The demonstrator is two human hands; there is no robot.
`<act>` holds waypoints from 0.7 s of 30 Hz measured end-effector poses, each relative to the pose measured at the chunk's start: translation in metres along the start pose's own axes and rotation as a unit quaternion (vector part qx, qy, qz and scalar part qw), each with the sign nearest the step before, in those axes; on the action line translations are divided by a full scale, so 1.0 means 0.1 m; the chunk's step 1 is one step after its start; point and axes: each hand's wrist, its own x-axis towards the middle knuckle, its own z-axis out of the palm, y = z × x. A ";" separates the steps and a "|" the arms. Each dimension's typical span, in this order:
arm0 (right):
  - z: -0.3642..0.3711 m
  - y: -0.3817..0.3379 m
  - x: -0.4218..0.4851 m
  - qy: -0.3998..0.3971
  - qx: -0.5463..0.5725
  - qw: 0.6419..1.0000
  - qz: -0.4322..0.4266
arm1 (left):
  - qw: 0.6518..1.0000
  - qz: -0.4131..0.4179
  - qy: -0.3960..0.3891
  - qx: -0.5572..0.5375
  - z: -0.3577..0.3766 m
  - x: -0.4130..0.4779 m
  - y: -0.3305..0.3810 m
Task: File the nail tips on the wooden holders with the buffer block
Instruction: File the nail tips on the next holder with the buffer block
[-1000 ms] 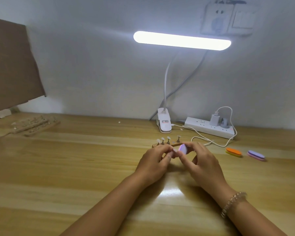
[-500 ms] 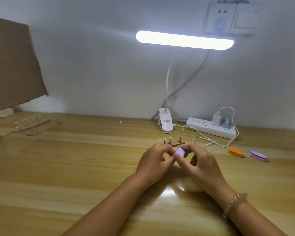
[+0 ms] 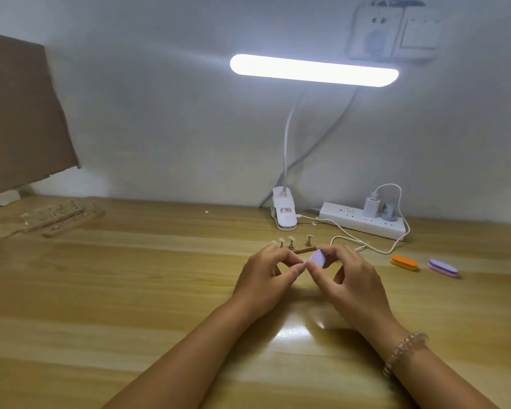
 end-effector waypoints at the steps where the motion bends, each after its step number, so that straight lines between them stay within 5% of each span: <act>1: 0.01 -0.03 -0.01 -0.005 0.004 1.000 -0.017 | 1.000 0.001 -0.004 0.000 0.00 0.00 -0.01; 8: 0.01 0.02 0.02 -0.023 0.021 0.999 0.037 | 0.999 0.011 -0.035 0.006 0.02 0.01 0.00; 15: 0.02 -0.09 -0.02 -0.007 0.018 0.999 -0.028 | 0.999 0.018 -0.046 0.019 0.03 -0.01 -0.01; 21: 0.00 0.00 0.01 -0.001 0.015 1.000 0.020 | 1.000 0.014 -0.003 -0.015 0.01 0.01 -0.01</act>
